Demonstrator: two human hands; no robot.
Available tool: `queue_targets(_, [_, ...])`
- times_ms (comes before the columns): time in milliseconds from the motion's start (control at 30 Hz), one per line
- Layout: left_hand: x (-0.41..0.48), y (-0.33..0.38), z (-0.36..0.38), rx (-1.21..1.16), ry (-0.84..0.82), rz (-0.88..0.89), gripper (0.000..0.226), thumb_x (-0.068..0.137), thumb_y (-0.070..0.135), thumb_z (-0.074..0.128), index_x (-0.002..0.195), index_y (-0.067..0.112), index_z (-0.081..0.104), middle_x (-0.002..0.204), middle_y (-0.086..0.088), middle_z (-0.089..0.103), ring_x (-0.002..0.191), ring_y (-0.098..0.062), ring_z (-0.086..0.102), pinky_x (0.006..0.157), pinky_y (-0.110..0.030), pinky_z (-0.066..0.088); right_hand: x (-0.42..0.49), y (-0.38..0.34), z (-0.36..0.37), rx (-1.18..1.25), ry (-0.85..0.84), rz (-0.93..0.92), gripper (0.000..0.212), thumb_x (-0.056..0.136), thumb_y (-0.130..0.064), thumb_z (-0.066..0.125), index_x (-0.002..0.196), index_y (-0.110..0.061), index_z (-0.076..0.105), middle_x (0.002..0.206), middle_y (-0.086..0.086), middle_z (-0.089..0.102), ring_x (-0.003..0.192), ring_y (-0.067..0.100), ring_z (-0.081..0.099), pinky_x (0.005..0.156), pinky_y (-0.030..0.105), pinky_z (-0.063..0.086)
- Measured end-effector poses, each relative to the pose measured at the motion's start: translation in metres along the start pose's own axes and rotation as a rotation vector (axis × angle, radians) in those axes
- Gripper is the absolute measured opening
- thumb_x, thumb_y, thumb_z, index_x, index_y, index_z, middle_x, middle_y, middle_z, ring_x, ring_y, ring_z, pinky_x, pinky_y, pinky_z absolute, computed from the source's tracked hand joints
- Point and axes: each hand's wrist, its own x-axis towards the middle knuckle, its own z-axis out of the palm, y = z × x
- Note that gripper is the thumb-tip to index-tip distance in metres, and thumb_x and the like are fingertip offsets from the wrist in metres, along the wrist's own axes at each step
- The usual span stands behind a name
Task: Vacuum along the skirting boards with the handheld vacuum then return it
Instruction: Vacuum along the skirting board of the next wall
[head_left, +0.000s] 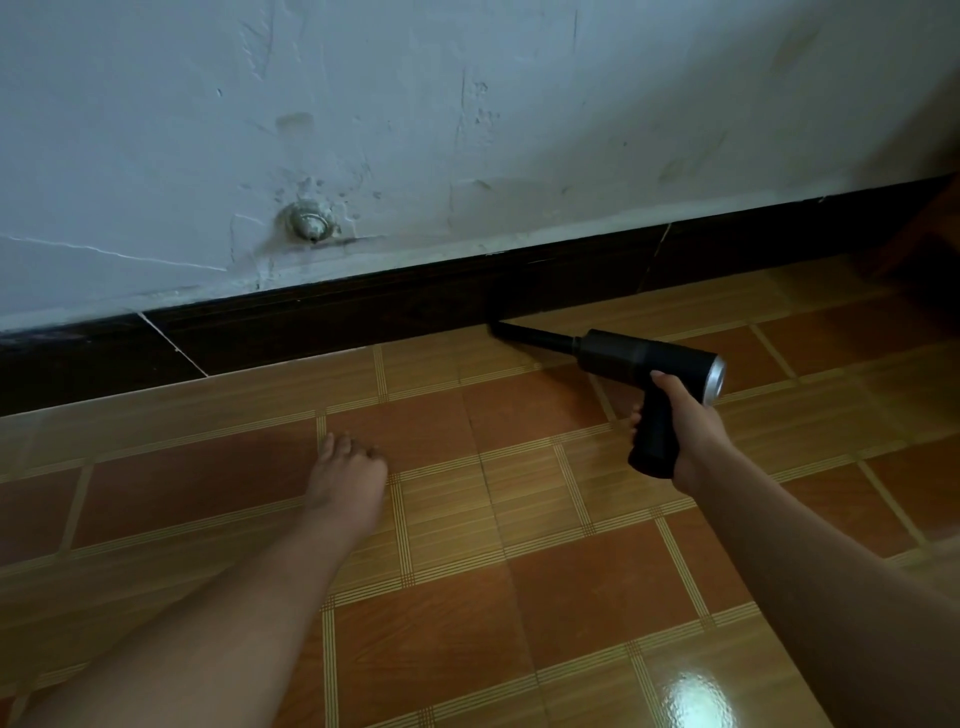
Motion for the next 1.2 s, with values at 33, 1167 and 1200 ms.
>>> queue_targets(33, [0.0, 0.001, 0.0, 0.008, 0.0, -0.004, 0.052, 0.097, 0.023, 0.044, 0.145, 0.006, 0.03, 0.149, -0.017, 0.035, 0.144, -0.029, 0.019, 0.119, -0.04, 0.006, 0.0, 0.0, -0.002, 0.009, 0.014, -0.002, 0.022, 0.086, -0.027, 0.063, 0.096, -0.009, 0.057, 0.072, 0.008, 0.059, 0.058, 0.017, 0.056, 0.059, 0.028, 0.049])
queue_targets(1167, [-0.019, -0.023, 0.004, -0.219, 0.01, -0.017, 0.058, 0.095, 0.028, 0.049, 0.147, 0.019, 0.027, 0.155, -0.007, 0.02, 0.143, -0.024, 0.022, 0.116, -0.039, 0.017, -0.005, 0.017, 0.024, -0.03, -0.086, 0.025, 0.02, 0.087, -0.025, 0.061, 0.096, -0.008, 0.057, 0.07, 0.007, 0.058, 0.056, 0.016, 0.055, 0.057, 0.028, 0.047])
queue_targets(1200, [-0.02, -0.025, 0.005, -0.234, 0.008, -0.024, 0.058, 0.095, 0.028, 0.05, 0.147, 0.02, 0.026, 0.156, -0.006, 0.018, 0.143, -0.023, 0.021, 0.116, -0.039, 0.016, -0.005, 0.018, 0.025, -0.026, -0.096, 0.032, 0.02, 0.087, -0.025, 0.061, 0.097, -0.008, 0.057, 0.07, 0.007, 0.058, 0.057, 0.017, 0.054, 0.057, 0.029, 0.047])
